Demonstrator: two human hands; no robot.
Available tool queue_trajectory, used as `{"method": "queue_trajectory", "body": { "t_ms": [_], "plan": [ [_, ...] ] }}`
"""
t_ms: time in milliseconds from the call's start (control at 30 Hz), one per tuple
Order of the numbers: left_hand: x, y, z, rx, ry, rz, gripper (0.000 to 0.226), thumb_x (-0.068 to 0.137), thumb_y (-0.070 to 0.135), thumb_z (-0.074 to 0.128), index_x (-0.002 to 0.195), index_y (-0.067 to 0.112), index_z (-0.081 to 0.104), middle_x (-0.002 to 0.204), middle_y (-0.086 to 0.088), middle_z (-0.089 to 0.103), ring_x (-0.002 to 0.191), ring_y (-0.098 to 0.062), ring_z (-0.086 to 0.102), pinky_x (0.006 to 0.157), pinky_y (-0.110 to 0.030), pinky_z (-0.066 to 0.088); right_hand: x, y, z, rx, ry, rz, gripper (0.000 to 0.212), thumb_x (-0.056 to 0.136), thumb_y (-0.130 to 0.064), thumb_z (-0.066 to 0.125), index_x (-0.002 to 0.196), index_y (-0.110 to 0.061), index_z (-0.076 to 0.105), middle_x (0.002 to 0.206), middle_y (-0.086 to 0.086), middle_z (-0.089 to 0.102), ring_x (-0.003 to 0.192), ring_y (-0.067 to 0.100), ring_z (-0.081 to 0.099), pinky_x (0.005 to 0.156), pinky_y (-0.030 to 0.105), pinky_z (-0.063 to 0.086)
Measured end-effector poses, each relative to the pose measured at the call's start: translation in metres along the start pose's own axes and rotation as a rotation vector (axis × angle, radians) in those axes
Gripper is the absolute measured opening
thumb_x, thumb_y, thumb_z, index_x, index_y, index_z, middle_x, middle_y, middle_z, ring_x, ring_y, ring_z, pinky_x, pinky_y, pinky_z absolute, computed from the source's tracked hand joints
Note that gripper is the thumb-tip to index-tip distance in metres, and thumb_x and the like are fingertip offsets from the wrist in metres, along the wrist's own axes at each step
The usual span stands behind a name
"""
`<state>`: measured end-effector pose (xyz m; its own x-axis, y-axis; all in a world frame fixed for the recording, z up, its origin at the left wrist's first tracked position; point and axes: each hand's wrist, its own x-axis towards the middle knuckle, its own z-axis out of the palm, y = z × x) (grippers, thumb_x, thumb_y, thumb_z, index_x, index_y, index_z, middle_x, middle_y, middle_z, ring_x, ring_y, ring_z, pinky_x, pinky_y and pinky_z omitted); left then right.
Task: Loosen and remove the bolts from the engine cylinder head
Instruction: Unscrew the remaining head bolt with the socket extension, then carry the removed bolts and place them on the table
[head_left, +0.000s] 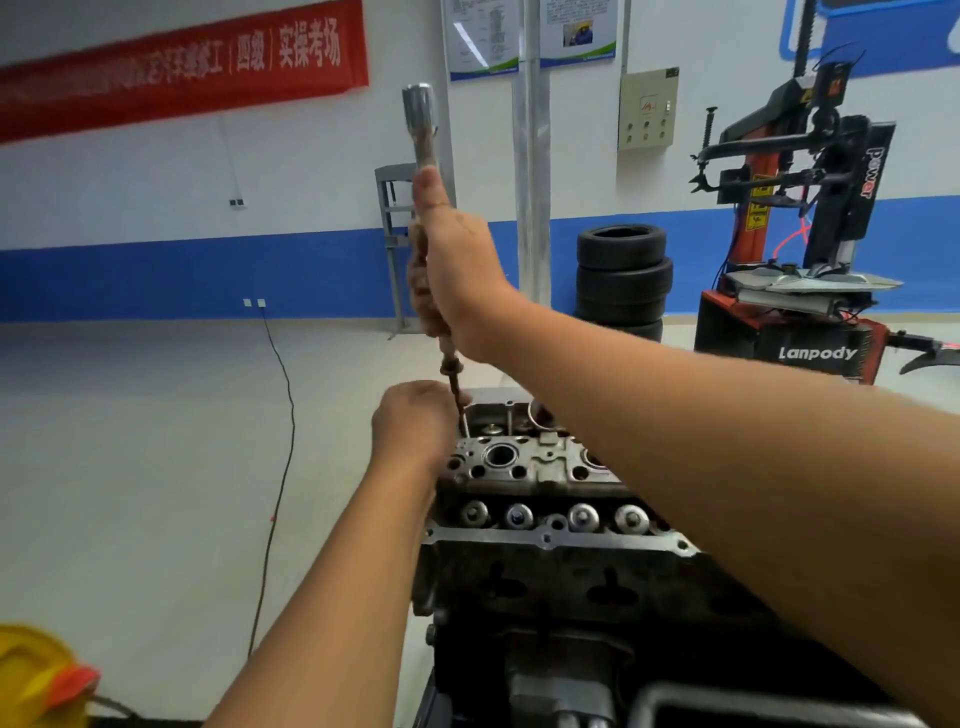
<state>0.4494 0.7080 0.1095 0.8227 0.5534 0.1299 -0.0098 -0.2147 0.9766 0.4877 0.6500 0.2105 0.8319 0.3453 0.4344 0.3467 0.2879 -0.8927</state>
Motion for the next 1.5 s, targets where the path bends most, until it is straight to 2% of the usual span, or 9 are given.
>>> {"method": "queue_trajectory", "body": {
  "t_ms": [100,233,367,500,767,1000,1167,1333,1500],
  "plan": [
    [-0.006,0.002,0.001,0.160,-0.175,0.146,0.026,0.095,0.011,0.055,0.089,0.024,0.078,0.090,0.011,0.071,0.084,-0.009,0.063,0.063,-0.026,0.048,0.011,-0.033,0.004,-0.039,-0.008,-0.001,0.060,0.101,-0.070,0.039,0.063,-0.025,0.031,0.053,-0.001,0.029,0.041,0.014,0.022,0.044,0.024,0.021],
    [-0.018,0.007,0.008,0.495,-0.201,0.469,0.018,0.106,0.023,0.056,0.097,0.025,0.072,0.091,0.007,0.072,0.089,-0.013,0.063,0.074,-0.028,0.048,0.008,-0.056,-0.017,-0.047,0.074,-0.001,0.061,0.100,-0.072,0.040,0.063,-0.024,0.032,0.052,-0.002,0.031,0.042,0.015,0.023,0.044,0.025,0.022],
    [-0.038,0.040,0.021,0.227,-0.206,0.518,0.024,0.105,0.022,0.061,0.086,0.036,0.064,0.085,0.010,0.072,0.079,-0.003,0.067,0.064,-0.014,0.047,-0.009,-0.096,-0.064,0.075,0.222,-0.020,0.061,0.096,-0.077,0.042,0.066,-0.024,0.036,0.053,-0.003,0.031,0.044,0.015,0.021,0.047,0.025,0.020],
    [-0.076,0.083,0.054,-0.004,-0.324,0.542,0.023,0.100,0.017,0.070,0.084,0.034,0.066,0.080,0.005,0.075,0.077,-0.011,0.074,0.076,-0.031,0.061,-0.057,-0.145,-0.135,0.027,0.346,0.028,0.060,0.095,-0.078,0.043,0.080,-0.020,0.044,0.054,-0.003,0.035,0.044,0.014,0.025,0.047,0.023,0.023],
    [-0.247,0.147,0.205,-0.129,-0.737,0.566,0.008,0.099,0.015,0.072,0.092,0.017,0.069,0.077,-0.008,0.077,0.056,-0.016,0.068,0.049,-0.026,0.050,-0.263,-0.215,-0.283,-0.271,0.587,0.174,0.056,0.099,-0.071,0.046,0.093,-0.016,0.050,0.055,0.000,0.038,0.044,0.015,0.028,0.045,0.023,0.025],
    [-0.460,0.140,0.342,0.114,-1.146,0.556,0.014,0.093,0.017,0.075,0.081,0.011,0.072,0.078,-0.014,0.072,0.075,-0.031,0.074,0.062,-0.034,0.056,-0.481,-0.304,-0.432,-0.383,0.995,0.280,0.039,0.105,-0.056,0.046,0.090,-0.020,0.048,0.058,-0.002,0.038,0.044,0.012,0.030,0.045,0.023,0.024],
    [-0.581,0.127,0.417,0.237,-1.255,0.533,0.012,0.093,0.021,0.079,0.097,0.012,0.073,0.086,-0.009,0.070,0.077,-0.024,0.069,0.066,-0.034,0.061,-0.626,-0.357,-0.529,-0.399,1.278,0.466,0.032,0.109,-0.039,0.040,0.082,-0.023,0.040,0.053,-0.004,0.036,0.036,0.009,0.034,0.035,0.018,0.029],
    [-0.648,0.115,0.484,0.407,-1.162,0.681,0.019,0.091,0.023,0.080,0.105,0.012,0.074,0.097,-0.007,0.069,0.080,-0.020,0.065,0.056,-0.030,0.052,-0.731,-0.337,-0.583,-0.214,1.468,0.516,0.029,0.109,-0.027,0.040,0.081,-0.020,0.041,0.046,-0.003,0.038,0.033,0.010,0.039,0.036,0.015,0.036],
    [-0.674,0.074,0.508,0.465,-1.274,0.741,0.057,0.081,0.073,0.072,0.083,0.016,0.069,0.082,-0.001,0.065,0.074,-0.017,0.062,0.056,-0.032,0.046,-0.770,-0.291,-0.607,-0.048,1.610,0.449,0.023,0.107,-0.021,0.040,0.085,-0.019,0.042,0.052,0.000,0.041,0.037,0.013,0.040,0.039,0.019,0.037]
  ]
}}
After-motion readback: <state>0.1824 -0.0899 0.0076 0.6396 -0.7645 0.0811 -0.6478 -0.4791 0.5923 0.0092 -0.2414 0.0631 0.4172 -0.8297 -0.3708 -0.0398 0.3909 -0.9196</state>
